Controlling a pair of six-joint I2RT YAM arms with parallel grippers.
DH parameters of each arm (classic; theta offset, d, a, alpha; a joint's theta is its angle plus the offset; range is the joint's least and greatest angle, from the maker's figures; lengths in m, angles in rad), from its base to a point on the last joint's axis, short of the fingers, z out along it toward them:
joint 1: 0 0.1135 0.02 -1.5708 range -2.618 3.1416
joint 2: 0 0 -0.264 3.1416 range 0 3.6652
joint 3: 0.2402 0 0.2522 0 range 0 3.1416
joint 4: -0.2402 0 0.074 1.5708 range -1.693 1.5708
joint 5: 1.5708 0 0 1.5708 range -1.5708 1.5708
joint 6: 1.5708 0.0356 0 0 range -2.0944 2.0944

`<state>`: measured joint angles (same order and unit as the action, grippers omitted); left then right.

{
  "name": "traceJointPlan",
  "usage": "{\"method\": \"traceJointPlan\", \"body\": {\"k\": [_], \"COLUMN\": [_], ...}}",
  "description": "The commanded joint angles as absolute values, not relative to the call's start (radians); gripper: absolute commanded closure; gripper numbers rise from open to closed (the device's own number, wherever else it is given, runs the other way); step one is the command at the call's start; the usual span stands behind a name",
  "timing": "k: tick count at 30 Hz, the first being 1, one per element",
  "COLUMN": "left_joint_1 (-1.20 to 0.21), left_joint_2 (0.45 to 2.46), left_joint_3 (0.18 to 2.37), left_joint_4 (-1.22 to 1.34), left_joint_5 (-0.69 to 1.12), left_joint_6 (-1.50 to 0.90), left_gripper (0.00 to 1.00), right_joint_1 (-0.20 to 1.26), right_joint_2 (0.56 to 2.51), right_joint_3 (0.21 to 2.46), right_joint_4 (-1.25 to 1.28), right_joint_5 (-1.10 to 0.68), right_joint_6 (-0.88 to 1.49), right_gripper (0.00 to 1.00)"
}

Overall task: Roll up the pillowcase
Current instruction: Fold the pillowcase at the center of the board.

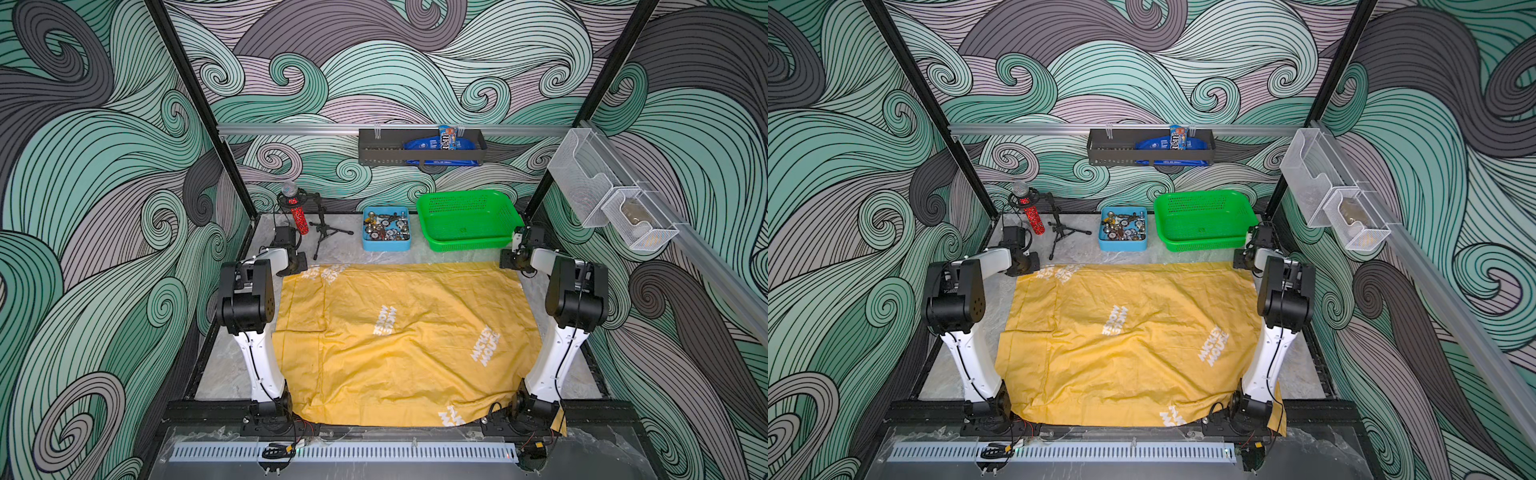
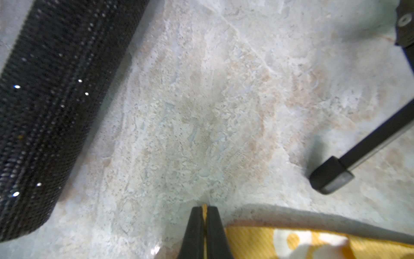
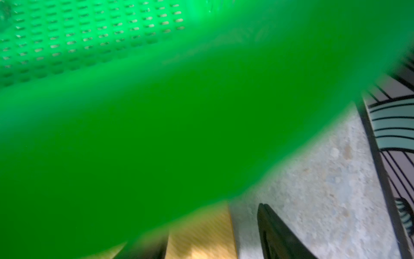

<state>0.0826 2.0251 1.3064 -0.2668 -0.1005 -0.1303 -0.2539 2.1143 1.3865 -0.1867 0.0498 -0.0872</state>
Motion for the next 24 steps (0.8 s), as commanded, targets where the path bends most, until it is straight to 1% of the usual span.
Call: {"method": "traceJointPlan", "body": {"k": [1,3,5,9,10,11,12,14,18,21,24], "left_joint_1": [0.076,0.077,0.076,0.077,0.077,0.076,0.076,0.076,0.076,0.076,0.076], "left_joint_2": [2.010,2.009,2.005,2.006,2.005,2.006,2.003,2.004,2.011,2.017,2.022], "left_joint_3": [1.295,1.294,1.292,1.294,1.293,1.292,1.293,1.291,1.299,1.314,1.322], "left_joint_4": [-0.322,-0.324,-0.325,-0.331,-0.333,-0.334,-0.333,-0.333,-0.341,-0.351,-0.356], "left_joint_5": [-0.084,-0.084,-0.086,-0.086,-0.087,-0.089,-0.090,-0.091,-0.096,-0.092,-0.091], "left_joint_6": [-0.118,-0.115,-0.112,-0.111,-0.109,-0.108,-0.107,-0.107,-0.106,-0.107,-0.107], "left_gripper": [1.00,1.00,1.00,1.00,1.00,1.00,1.00,1.00,1.00,1.00,1.00], "right_joint_1": [-0.253,-0.252,-0.241,-0.237,-0.236,-0.236,-0.237,-0.236,-0.236,-0.245,-0.249], "right_joint_2": [2.162,2.168,2.169,2.165,2.167,2.165,2.162,2.161,2.158,2.154,2.156], "right_joint_3": [1.391,1.390,1.384,1.368,1.370,1.366,1.364,1.355,1.343,1.360,1.377], "right_joint_4": [-0.282,-0.291,-0.303,-0.302,-0.302,-0.303,-0.304,-0.302,-0.304,-0.303,-0.303], "right_joint_5": [0.007,0.013,0.038,0.045,0.052,0.064,0.061,0.039,0.030,0.019,-0.005], "right_joint_6": [-0.116,-0.123,-0.141,-0.139,-0.143,-0.149,-0.154,-0.160,-0.168,-0.165,-0.158], "right_gripper": [0.40,0.47,0.51,0.52,0.55,0.62,0.66,0.68,0.77,0.80,0.87]}}
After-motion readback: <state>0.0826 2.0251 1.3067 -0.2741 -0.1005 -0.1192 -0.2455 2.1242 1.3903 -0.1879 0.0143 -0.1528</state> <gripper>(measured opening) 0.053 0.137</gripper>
